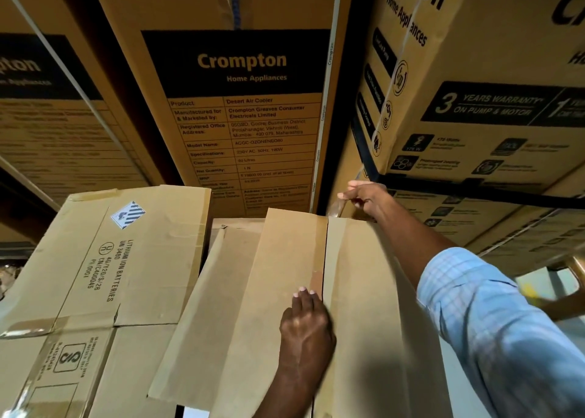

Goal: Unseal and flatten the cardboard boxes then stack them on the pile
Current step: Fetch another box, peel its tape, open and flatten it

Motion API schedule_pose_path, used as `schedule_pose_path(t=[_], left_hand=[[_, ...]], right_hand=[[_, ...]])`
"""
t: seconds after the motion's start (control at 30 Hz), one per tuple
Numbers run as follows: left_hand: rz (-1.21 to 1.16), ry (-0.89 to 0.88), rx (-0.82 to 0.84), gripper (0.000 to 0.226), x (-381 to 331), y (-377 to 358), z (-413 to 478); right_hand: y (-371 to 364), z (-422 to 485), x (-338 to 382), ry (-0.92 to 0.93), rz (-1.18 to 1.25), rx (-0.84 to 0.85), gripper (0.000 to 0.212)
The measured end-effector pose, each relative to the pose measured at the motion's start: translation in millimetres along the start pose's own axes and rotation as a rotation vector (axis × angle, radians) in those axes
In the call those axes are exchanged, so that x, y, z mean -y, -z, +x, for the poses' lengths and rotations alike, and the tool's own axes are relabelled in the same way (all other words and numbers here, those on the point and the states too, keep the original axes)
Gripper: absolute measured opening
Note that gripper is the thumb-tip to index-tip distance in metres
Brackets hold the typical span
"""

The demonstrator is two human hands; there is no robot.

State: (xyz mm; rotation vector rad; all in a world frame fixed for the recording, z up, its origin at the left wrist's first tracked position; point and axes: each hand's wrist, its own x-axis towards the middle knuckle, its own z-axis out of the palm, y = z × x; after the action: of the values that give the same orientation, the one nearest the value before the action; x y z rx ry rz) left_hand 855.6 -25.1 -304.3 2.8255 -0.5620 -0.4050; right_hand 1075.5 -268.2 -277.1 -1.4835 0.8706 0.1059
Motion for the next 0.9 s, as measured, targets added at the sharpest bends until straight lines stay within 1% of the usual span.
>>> schedule_pose_path(t=[0.07,0.1,0.13,0.17,0.2,0.23,0.27,0.3,0.33,0.37,0.4,0.43,0.47,0.53,0.6,0.63,0.67,0.73,0.77,0.83,0.9], left_hand=[[-0.001,0.004,0.001,0.053,0.2,0.0,-0.4],[0.0,0.005,0.001,0.054,0.6,-0.6,-0.4],[0.005,0.006,0.005,0.054,0.4,-1.5,-0.2],[0.012,0.01,0.011,0.054,-0.1,-2.1,0.3],[0.019,0.016,0.017,0.055,-0.5,-2.1,1.1],[0.026,0.022,0.024,0.056,-0.9,-1.7,2.2],[0.031,0.024,0.028,0.057,-2.0,-1.1,2.9],[0.035,0.021,0.033,0.057,-3.3,-0.9,3.0],[0.042,0.015,0.043,0.056,-3.9,-0.1,3.3],[0.052,0.01,0.049,0.053,-4.2,1.7,3.2],[0.061,0.007,0.044,0.049,-4.8,3.8,3.0],[0.065,0.005,0.031,0.047,-5.5,6.0,3.1],[0.062,0.002,0.021,0.047,-5.7,7.1,2.8],[0.046,0.002,-0.003,0.046,-5.1,10.2,3.0],[0.027,0.002,-0.03,0.044,-4.8,11.8,3.2],[0.019,0.0,-0.04,0.043,-4.4,12.3,2.9],[0.012,-0.002,-0.046,0.043,-3.9,12.7,2.1],[0.008,-0.007,-0.049,0.044,-2.9,12.6,-0.1],[0.007,-0.007,-0.05,0.043,-2.8,12.6,-0.6],[0.011,-0.009,-0.056,0.041,-2.5,12.1,-1.0],[0.02,-0.011,-0.047,0.039,-1.4,10.8,-1.2]], right_hand=[[9.5,4.4,5.2,-0.079,0.111,0.068,0.04],[16.0,10.4,4.6,-0.14,0.233,0.108,0.033],[23.0,14.9,3.9,-0.187,0.364,0.112,0.023],[29.7,20.7,3.1,-0.206,0.463,0.08,0.013],[35.0,23.2,2.6,-0.198,0.508,0.04,0.006],[36.9,18.1,1.4,-0.157,0.461,-0.008,0.004],[35.1,6.1,-0.5,-0.073,0.316,-0.082,0.008],[30.2,-6.6,-7.3,0.061,0.103,-0.168,0.014],[21.3,-23.7,-17.3,0.236,-0.1,-0.244,0.021],[10.0,-40.8,-30.9,0.4,-0.27,-0.275,0.028],[-2.4,-58.1,-45.3,0.507,-0.426,-0.288,0.038],[-12.0,-70.0,-56.3,0.55,-0.547,-0.28,0.049],[-19.5,-79.3,-65.4,0.526,-0.629,-0.247,0.058],[-27.4,-81.2,-78.6,0.464,-0.688,-0.138,0.067],[-30.3,-76.7,-78.5,0.516,-0.655,-0.08,0.064],[-29.5,-71.4,-78.2,0.556,-0.61,-0.081,0.059],[-28.6,-72.1,-75.3,0.573,-0.575,-0.082,0.05],[-25.5,-72.0,-68.8,0.581,-0.593,-0.074,0.026],[-23.3,-68.9,-67.1,0.583,-0.601,-0.072,0.019],[-16.1,-69.3,-62.8,0.582,-0.552,-0.079,0.016],[-3.5,-71.2,-62.5,0.61,-0.474,-0.067,0.023]])
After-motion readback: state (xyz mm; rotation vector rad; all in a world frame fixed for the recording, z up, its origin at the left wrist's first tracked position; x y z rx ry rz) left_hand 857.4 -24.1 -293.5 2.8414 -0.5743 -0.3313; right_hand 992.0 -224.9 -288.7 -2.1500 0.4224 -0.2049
